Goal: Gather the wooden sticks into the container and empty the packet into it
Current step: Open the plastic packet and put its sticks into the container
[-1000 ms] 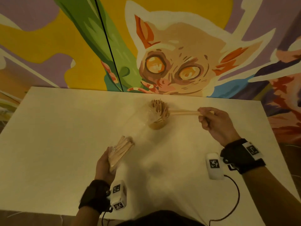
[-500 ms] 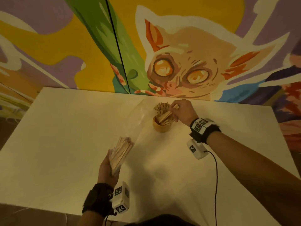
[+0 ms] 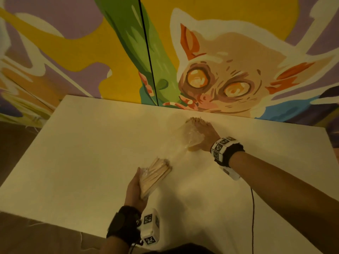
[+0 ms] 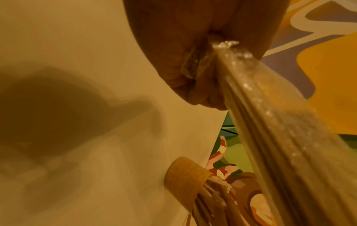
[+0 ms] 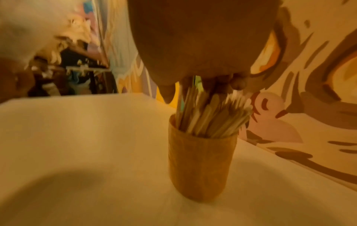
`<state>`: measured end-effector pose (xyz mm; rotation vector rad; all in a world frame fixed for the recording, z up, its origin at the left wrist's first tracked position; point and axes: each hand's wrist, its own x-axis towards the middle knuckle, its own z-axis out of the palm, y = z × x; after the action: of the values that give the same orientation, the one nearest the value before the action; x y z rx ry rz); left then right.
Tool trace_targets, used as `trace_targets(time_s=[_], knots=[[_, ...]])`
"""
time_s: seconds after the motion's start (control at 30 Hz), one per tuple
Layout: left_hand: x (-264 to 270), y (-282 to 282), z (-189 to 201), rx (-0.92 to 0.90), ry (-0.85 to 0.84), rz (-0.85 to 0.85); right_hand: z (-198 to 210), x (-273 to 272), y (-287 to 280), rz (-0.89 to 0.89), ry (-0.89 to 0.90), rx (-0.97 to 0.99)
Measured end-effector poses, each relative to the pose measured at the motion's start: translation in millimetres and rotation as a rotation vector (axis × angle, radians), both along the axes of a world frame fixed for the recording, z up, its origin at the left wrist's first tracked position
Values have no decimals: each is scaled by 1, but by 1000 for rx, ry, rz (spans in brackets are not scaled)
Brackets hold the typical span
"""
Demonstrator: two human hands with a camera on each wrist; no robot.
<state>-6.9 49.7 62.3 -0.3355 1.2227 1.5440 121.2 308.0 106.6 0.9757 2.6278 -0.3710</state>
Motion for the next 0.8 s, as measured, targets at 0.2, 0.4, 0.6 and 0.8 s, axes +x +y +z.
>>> trace_targets(time_s=[0.2, 0.4, 0.6, 0.8], knots=[[1, 8, -4, 26, -18, -22, 33, 45, 3, -266, 827, 4], [1, 21, -5, 107, -41, -77, 60, 94, -40, -566, 1073, -645], [6, 28, -11, 47, 18, -145, 46, 100, -65, -571, 895, -851], [10, 19, -18, 129, 122, -383, 54, 96, -71, -653, 930, -729]])
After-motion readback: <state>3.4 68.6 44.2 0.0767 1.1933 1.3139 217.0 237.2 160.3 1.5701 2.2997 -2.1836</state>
